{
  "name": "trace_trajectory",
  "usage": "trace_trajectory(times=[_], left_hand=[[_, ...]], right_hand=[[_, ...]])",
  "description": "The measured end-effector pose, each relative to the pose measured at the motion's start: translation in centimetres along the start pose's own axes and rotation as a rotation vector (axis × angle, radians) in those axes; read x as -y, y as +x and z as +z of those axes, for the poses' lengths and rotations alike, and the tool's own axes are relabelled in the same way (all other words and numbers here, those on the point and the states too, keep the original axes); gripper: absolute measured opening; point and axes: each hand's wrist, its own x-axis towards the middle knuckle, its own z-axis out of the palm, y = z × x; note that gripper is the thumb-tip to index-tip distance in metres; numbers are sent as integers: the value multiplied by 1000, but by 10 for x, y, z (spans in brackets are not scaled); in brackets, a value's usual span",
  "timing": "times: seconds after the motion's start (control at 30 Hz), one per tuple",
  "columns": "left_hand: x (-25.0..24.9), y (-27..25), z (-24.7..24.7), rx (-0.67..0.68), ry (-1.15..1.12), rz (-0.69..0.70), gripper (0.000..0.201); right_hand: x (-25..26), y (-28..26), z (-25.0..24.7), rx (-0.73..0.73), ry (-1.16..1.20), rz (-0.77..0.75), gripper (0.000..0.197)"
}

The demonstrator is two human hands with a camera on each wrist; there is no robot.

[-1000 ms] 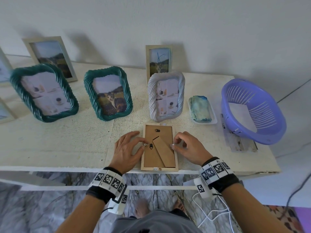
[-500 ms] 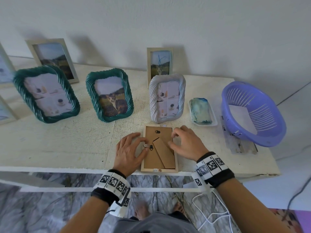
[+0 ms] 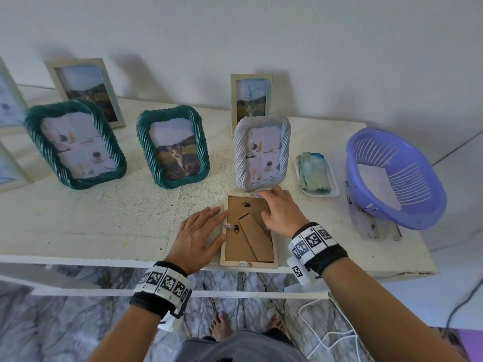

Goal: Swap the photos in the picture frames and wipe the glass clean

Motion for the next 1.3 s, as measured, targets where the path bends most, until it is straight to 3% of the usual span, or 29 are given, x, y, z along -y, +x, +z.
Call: trace_trajectory(times=[0.37, 0.77, 1.03, 1.17, 1.3], left_hand=[[2, 0, 3, -32, 28, 21, 58], [1, 1, 2, -42, 26, 29, 59], [1, 0, 1, -42, 28, 28, 58], [1, 0, 1, -34, 30, 23, 59], [1, -1, 1, -27, 25, 20, 60]], right_hand=[[2, -2, 1, 47, 325, 163, 36], [-4, -11, 2, 3, 346, 72, 35], [11, -69, 26, 142, 153, -61, 96], [9, -74, 42, 98, 144, -55, 102], [5, -74, 51, 75, 144, -98, 94]])
